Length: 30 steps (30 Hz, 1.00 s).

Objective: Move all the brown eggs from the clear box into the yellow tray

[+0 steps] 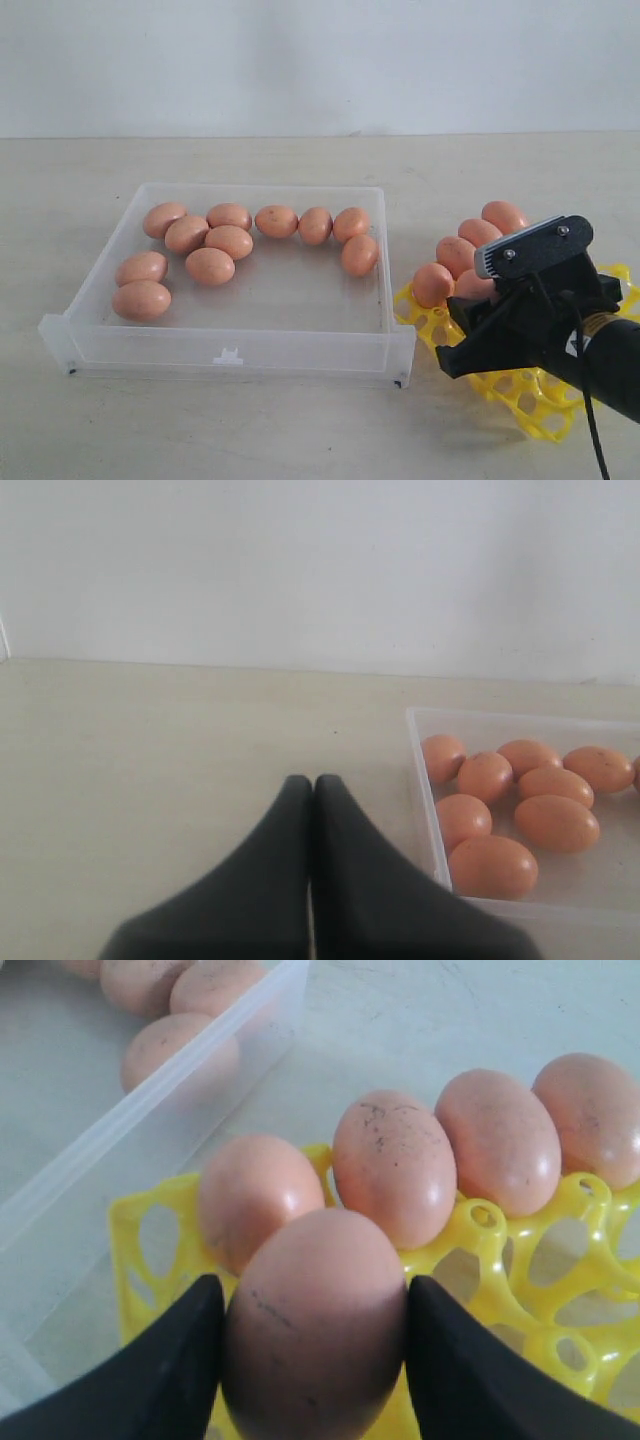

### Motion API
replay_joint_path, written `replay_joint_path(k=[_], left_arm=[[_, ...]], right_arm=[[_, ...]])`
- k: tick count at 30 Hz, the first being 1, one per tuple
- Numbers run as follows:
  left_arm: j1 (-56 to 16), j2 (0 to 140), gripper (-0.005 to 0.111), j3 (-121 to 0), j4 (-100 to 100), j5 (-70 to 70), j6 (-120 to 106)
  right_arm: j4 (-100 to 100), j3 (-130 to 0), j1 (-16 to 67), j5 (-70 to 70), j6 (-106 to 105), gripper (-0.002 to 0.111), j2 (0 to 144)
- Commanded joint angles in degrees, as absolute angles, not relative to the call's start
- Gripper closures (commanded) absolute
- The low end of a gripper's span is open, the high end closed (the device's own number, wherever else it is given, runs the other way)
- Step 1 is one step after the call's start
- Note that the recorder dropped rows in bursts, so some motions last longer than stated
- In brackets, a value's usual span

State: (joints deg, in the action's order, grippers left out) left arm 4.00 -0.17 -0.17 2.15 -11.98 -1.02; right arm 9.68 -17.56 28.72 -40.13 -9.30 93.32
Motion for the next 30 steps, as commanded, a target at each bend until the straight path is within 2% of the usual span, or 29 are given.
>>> replay_joint_path(k=[1,30], left_arm=[[4.04,0.00,0.111,0.00,2.03,-11.64,-1.16],[4.04,0.00,0.111,0.00,2.03,-11.64,-1.16]], right_arm=[[8.38,-19.76,28.50,-38.45,-9.02,0.102,93.28],[8.29,-20.10,28.50,-33.75,-8.89,0.102,93.28]])
